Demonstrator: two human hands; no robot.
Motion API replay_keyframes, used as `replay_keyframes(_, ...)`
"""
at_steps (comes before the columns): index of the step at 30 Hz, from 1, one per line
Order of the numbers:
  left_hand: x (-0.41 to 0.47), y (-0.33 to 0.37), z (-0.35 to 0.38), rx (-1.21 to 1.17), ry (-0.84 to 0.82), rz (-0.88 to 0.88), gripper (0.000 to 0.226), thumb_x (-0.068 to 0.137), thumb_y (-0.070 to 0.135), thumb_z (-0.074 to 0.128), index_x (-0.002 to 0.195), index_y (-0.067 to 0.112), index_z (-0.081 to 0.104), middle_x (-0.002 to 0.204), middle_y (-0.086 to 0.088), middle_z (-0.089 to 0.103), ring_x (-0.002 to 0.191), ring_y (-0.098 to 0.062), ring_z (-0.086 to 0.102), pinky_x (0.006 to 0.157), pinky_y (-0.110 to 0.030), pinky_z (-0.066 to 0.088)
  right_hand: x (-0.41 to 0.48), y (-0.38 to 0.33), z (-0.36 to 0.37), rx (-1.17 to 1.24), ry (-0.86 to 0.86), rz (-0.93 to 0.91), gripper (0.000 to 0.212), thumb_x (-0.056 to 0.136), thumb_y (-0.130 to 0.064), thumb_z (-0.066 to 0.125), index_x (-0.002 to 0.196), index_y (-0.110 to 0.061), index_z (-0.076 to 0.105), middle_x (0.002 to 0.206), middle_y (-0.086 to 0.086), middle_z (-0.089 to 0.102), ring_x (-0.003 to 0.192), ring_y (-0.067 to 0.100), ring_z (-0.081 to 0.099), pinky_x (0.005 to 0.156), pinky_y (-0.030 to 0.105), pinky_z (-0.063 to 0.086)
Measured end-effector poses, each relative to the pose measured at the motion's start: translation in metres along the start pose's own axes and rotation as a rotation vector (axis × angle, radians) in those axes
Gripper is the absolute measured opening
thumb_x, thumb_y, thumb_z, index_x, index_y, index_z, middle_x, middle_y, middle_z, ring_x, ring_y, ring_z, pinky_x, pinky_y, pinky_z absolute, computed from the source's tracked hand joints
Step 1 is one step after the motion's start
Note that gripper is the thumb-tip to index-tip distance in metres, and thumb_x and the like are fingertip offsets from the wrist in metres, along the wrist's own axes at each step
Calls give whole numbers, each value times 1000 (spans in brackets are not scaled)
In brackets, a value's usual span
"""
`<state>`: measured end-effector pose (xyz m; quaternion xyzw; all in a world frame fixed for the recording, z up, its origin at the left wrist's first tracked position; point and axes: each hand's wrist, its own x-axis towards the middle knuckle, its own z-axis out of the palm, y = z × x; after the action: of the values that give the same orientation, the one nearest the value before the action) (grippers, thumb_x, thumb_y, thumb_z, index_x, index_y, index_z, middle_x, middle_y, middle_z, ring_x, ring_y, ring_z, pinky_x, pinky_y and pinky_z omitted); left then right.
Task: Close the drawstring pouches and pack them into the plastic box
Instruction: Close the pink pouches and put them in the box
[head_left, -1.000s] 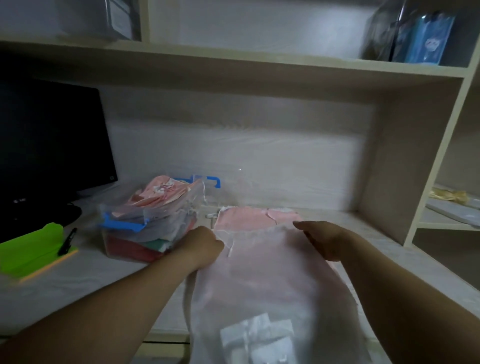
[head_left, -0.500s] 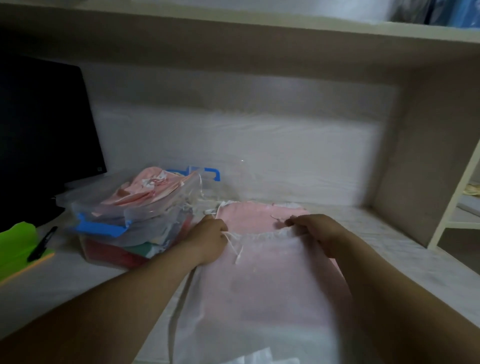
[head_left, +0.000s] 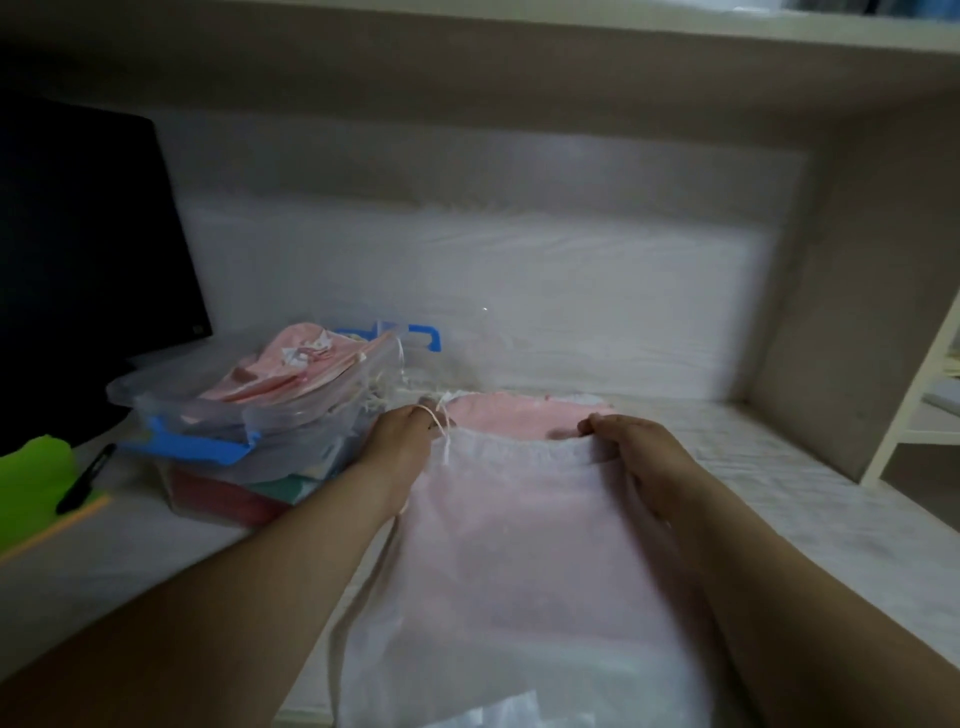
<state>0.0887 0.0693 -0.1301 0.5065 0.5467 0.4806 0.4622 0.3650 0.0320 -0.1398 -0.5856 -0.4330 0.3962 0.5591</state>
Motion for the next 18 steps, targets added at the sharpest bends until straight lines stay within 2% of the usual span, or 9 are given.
replay_keyframes(2, -5, 14, 3, -109, -35, -59, 36, 99, 35, 60, 84, 10, 81, 89, -10, 74, 77, -29, 66, 70, -30, 53, -8, -13, -3, 4, -14, 53, 25, 89, -34, 67, 84, -13, 81, 100, 10, 79, 97, 30, 74, 104, 48, 53)
replay_keyframes(4, -12, 27, 4, -202, -83, -33, 41, 108, 27, 50, 93, 2, 78, 97, -5, 77, 78, -20, 68, 60, -14, 52, -18, -29, -8, 93, -42, 87, 26, 99, -27, 61, 82, -11, 75, 97, 10, 78, 84, 24, 72, 91, 39, 56)
replay_keyframes(5, -19, 36, 3, -250, -110, -24, 41, 109, 24, 46, 96, -2, 75, 100, -6, 78, 77, -17, 70, 58, -11, 51, -24, -37, -11, 173, -71, 115, 27, 102, -24, 57, 82, -11, 70, 95, 10, 76, 80, 22, 71, 86, 37, 55)
replay_keyframes(6, -25, 43, 0, -309, -135, -10, 43, 110, 25, 43, 95, -4, 72, 99, -11, 79, 80, -18, 72, 66, -12, 54, -29, -43, -14, 250, -97, 139, 28, 103, -23, 54, 81, -12, 66, 95, 10, 74, 80, 23, 70, 84, 36, 55)
replay_keyframes(8, -37, 57, -7, -435, -177, -37, 48, 110, 34, 41, 82, 3, 65, 93, -17, 76, 88, -28, 71, 85, -30, 56, -45, -55, -24, 345, -133, 176, 30, 103, -23, 50, 78, -13, 62, 95, 10, 74, 81, 24, 70, 83, 36, 55)
replay_keyframes(10, -51, 68, -18, -583, -255, -139, 46, 108, 43, 40, 77, 12, 53, 90, -16, 66, 80, -31, 62, 78, -40, 53, -64, -63, -33, 417, -116, 191, 33, 101, -21, 49, 71, -14, 60, 90, 9, 74, 79, 24, 69, 80, 35, 54)
replay_keyframes(13, -81, 82, -34, -679, -280, -245, 51, 105, 49, 42, 73, 9, 50, 71, -14, 58, 69, -29, 56, 71, -38, 48, -96, -72, -43, 500, -143, 197, 33, 97, -16, 43, 65, -14, 50, 83, 8, 64, 74, 25, 61, 76, 35, 49)
replay_keyframes(16, -112, 91, -45, -833, -169, -189, 47, 109, 31, 41, 63, 19, 36, 56, -4, 36, 63, -25, 46, 71, -35, 46, -125, -80, -47, 589, -128, 194, 33, 95, -13, 39, 63, -13, 44, 81, 10, 61, 78, 28, 58, 83, 38, 46)
replay_keyframes(18, -124, 90, -54, -843, -123, -125, 42, 108, 20, 39, 66, 19, 38, 52, -2, 31, 56, -22, 37, 69, -44, 51, -144, -87, -47, 671, -90, 184, 30, 93, -10, 38, 63, -13, 40, 71, 9, 56, 80, 30, 61, 91, 38, 47)
